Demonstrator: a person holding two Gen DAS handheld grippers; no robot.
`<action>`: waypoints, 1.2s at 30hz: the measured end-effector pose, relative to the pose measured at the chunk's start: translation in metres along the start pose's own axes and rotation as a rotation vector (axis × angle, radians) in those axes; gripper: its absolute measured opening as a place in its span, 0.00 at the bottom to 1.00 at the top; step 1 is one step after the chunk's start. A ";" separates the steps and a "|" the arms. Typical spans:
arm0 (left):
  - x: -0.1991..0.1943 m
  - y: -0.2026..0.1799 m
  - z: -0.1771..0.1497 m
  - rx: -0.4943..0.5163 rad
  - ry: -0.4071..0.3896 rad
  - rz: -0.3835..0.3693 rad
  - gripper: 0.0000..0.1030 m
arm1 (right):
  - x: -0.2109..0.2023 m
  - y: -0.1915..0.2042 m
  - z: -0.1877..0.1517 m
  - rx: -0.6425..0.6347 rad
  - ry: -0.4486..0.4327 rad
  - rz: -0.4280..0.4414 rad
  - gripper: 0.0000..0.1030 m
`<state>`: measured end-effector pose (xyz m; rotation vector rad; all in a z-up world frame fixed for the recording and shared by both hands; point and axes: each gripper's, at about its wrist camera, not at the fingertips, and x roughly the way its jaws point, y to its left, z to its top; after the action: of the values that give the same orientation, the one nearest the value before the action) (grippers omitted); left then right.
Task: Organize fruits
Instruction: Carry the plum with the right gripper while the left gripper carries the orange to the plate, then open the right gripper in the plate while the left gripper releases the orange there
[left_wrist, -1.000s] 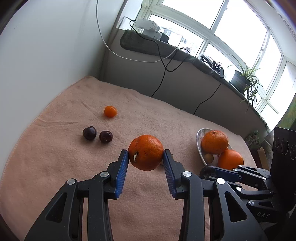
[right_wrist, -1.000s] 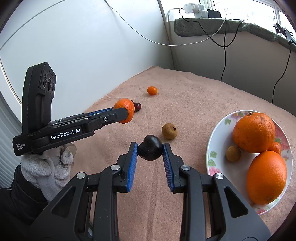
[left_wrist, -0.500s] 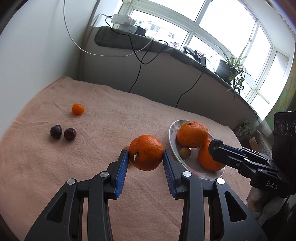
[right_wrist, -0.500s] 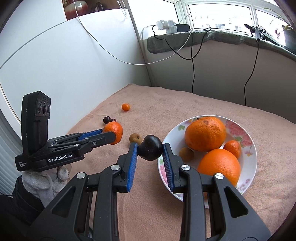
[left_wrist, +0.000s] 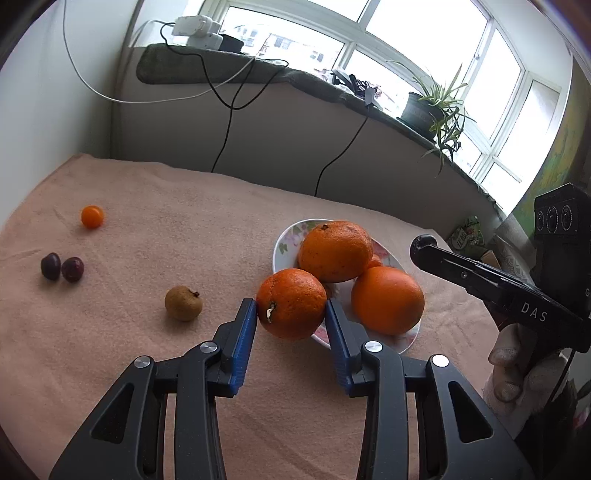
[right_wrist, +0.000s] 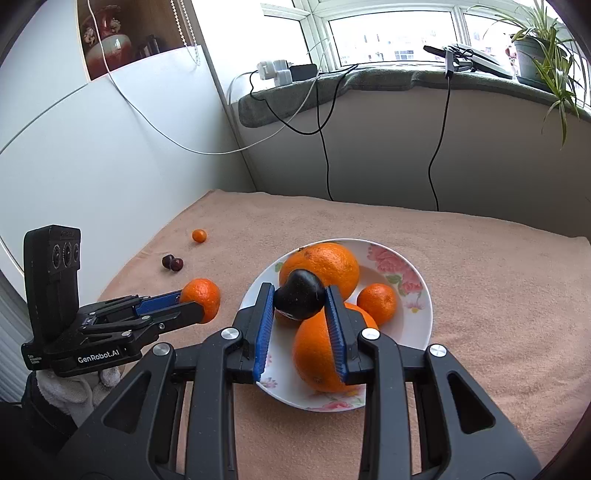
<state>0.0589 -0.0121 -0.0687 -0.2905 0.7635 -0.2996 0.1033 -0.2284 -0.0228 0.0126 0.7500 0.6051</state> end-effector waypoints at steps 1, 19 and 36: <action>0.002 -0.003 0.000 0.004 0.004 -0.005 0.36 | 0.000 -0.003 0.000 0.003 0.000 -0.004 0.28; 0.022 -0.041 -0.005 0.076 0.058 -0.046 0.36 | 0.017 -0.050 0.004 0.072 0.026 -0.054 0.28; 0.026 -0.049 -0.003 0.093 0.067 -0.036 0.36 | 0.030 -0.058 0.006 0.085 0.044 -0.077 0.29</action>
<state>0.0670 -0.0672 -0.0698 -0.2073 0.8080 -0.3795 0.1545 -0.2596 -0.0503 0.0490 0.8150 0.5012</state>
